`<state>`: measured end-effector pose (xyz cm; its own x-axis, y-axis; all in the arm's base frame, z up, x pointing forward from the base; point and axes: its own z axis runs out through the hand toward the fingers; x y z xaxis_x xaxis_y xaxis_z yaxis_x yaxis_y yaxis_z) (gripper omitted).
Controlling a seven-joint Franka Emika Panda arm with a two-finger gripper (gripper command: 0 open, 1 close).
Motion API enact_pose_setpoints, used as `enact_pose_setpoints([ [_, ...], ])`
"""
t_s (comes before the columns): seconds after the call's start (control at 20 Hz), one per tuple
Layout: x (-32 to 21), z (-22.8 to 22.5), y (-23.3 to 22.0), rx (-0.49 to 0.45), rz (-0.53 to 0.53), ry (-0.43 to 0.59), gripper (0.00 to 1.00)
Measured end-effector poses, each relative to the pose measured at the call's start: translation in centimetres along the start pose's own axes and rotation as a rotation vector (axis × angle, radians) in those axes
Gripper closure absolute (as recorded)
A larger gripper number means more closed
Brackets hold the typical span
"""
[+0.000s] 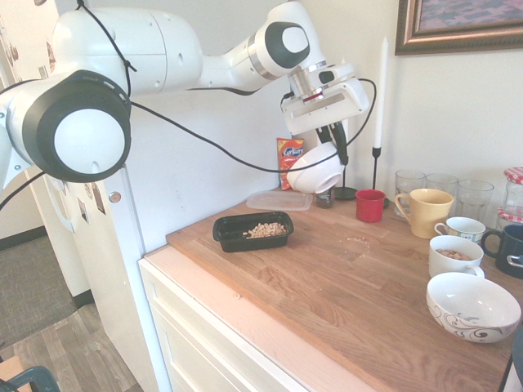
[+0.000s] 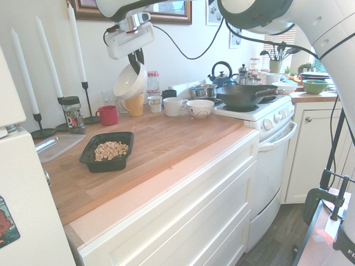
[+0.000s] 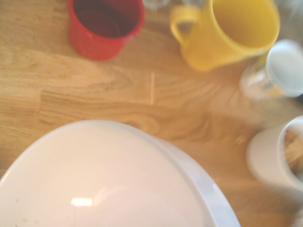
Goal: Put the cereal into the box
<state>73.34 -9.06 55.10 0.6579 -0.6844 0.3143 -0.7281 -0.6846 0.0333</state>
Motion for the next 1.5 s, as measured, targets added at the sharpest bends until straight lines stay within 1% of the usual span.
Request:
enact_pose_setpoints([
  [0.15,2.4,2.1,3.1,0.122,0.057,-0.103,1.00],
  [0.3,3.7,5.0,5.6,0.243,0.095,-0.209,1.00],
  [0.45,4.3,8.4,7.8,0.328,0.121,-0.285,1.00],
  [0.7,2.8,15.9,10.0,0.361,0.151,-0.338,1.00],
  [0.85,2.1,18.9,11.4,0.388,0.169,-0.359,1.00],
  [1.3,1.8,22.4,13.8,0.405,0.201,-0.373,1.00],
  [1.5,1.3,23.6,14.1,0.409,0.212,-0.380,1.00],
])
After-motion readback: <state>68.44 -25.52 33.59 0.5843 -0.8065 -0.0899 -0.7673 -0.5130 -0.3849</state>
